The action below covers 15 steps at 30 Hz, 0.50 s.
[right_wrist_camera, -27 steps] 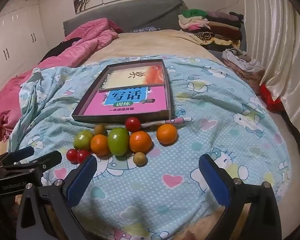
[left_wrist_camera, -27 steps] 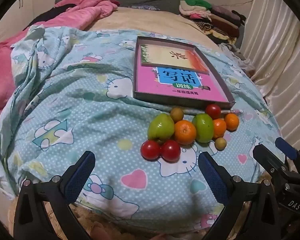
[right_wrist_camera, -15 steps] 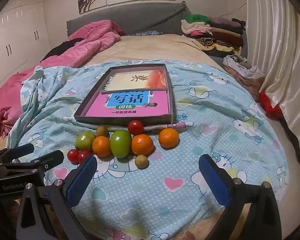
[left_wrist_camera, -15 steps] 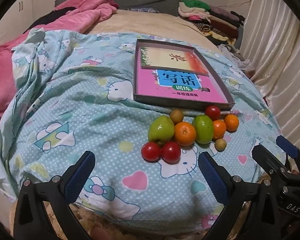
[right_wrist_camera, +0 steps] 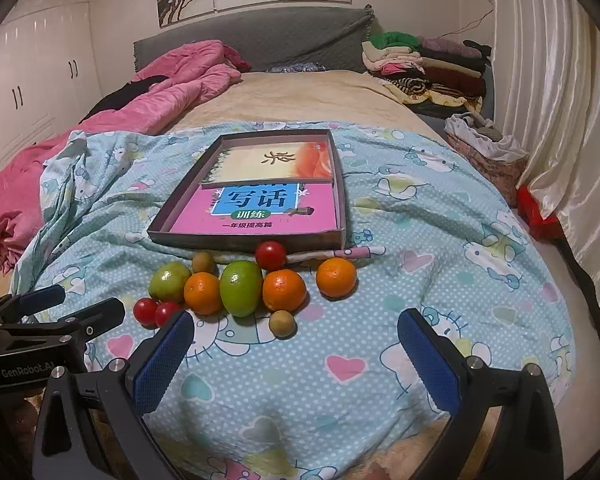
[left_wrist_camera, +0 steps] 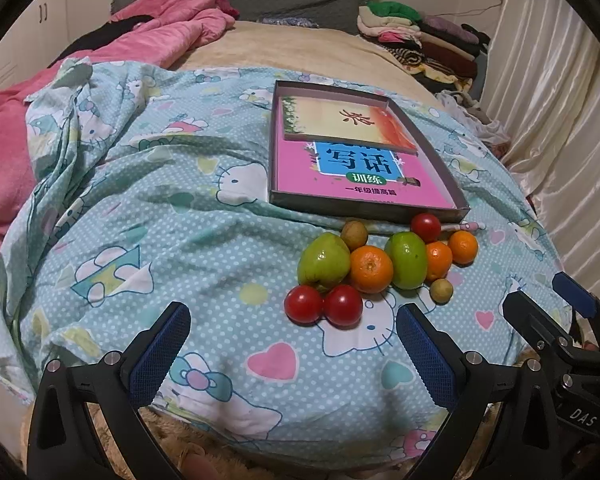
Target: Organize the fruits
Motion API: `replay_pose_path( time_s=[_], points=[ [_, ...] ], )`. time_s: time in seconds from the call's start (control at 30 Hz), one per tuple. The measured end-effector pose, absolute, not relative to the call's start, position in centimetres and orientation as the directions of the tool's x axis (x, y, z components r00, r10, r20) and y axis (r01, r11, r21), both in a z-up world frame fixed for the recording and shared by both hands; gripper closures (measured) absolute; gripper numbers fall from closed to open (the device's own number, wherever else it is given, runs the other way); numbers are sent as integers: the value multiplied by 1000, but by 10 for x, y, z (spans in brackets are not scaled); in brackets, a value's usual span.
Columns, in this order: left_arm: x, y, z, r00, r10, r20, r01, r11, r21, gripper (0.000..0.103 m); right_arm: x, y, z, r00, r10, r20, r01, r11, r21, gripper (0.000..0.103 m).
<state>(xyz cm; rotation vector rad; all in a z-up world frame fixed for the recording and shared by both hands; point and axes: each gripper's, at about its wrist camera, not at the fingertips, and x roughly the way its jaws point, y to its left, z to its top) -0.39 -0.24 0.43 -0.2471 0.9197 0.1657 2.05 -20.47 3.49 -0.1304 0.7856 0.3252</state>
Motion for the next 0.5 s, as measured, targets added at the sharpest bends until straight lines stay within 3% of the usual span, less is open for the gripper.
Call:
replay_pose_path(
  time_s=[0.5],
  points=[
    [-4, -4, 7, 604, 33, -796, -233, 963, -137, 0, 20, -204, 36, 664, 235, -710, -332, 943, 1, 0]
  ],
)
